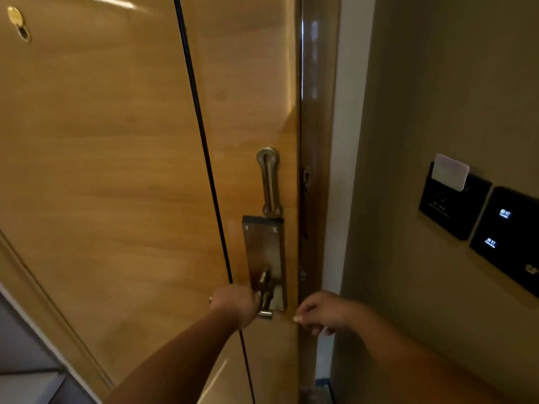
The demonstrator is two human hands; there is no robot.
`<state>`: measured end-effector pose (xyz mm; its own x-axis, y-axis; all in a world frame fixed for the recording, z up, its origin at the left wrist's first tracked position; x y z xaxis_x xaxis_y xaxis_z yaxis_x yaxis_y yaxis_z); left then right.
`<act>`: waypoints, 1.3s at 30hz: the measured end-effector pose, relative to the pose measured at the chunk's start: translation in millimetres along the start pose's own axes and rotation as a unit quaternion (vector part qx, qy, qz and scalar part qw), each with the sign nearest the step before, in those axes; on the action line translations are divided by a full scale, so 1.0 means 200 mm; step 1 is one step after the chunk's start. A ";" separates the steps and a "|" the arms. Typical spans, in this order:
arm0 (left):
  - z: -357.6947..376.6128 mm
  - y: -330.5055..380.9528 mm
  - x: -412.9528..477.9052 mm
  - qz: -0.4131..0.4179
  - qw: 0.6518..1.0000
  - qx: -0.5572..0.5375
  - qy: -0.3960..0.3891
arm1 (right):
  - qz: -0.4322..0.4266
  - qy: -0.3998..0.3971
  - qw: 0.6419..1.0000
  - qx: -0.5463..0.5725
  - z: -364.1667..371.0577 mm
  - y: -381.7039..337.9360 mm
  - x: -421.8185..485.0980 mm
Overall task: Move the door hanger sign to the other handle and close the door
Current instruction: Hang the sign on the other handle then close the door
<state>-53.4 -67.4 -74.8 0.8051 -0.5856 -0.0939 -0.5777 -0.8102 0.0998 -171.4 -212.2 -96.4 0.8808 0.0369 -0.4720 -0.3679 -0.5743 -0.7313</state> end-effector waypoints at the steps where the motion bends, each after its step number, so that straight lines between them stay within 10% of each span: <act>1: -0.01 0.02 0.04 -0.001 1.000 -0.011 -0.005 | 0.000 0.000 1.000 0.000 0.00 0.01 0.02; 12: 0.12 0.01 0.55 0.014 0.971 -0.203 -0.122 | -0.014 0.170 0.976 0.135 -0.32 0.00 0.32; 21: 0.30 0.01 0.81 -0.007 0.884 -0.458 -0.092 | 0.033 0.207 0.962 0.176 -0.45 0.04 0.50; 39: 0.22 0.04 1.21 0.051 0.972 -0.223 -0.055 | 0.071 0.246 0.926 0.277 -0.64 0.09 0.59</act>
<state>131.7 -216.3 -139.6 0.7136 -0.6810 -0.1642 -0.5177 -0.6706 0.5312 -36.1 -323.2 -102.1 0.7915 -0.4621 -0.4000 -0.4662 -0.0332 -0.8841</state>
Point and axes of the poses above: each hand's wrist, its own x-axis towards the middle knuckle, its own z-axis out of the palm, y = z × x, the point moved 8 cm from there along x, towards the middle knuckle, and after that the axes turned 6 degrees about -y, right-handed, at the moved point
